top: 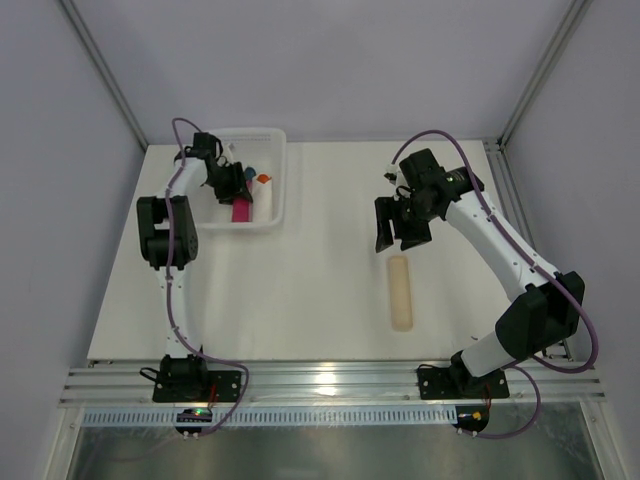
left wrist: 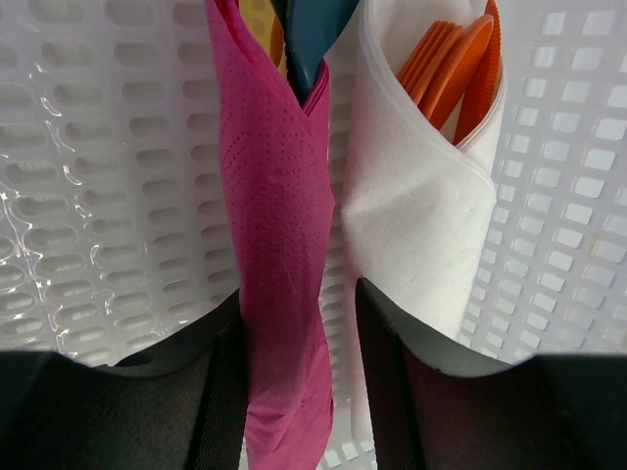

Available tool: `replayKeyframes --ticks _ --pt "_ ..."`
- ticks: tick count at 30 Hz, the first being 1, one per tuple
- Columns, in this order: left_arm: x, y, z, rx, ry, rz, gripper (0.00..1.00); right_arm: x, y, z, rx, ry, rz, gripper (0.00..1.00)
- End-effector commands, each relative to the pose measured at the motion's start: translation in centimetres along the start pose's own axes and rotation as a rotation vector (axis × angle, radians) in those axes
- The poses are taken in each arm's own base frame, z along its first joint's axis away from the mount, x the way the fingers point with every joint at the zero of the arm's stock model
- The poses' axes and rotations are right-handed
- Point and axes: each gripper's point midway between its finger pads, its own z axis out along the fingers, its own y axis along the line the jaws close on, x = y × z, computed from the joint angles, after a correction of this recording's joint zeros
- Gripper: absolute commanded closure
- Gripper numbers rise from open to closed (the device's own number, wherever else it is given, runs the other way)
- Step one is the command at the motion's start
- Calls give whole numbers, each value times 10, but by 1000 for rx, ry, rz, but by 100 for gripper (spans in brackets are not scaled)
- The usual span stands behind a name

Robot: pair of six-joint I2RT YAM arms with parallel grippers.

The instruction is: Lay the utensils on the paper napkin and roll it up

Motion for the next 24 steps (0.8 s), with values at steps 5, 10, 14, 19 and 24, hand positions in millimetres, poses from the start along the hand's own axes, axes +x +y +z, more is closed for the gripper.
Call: replayKeyframes --ticks 5,10,14,19,24 --pt "-14 23 -16 -142 -87 -3 51 -10 7 -10 -34 -33 -13 32" --pt "-22 18 -23 -148 -122 -4 41 -10 8 -10 -39 -34 -14 32" --pt "-29 21 -29 -177 -152 -9 40 -10 7 -11 -36 -38 -15 32" --pt "-37 21 -39 -200 -190 -4 40 -11 8 -12 -42 -39 -17 32" --pt "-44 23 -49 -230 -240 -8 40 -11 9 -10 -52 -33 -13 32"
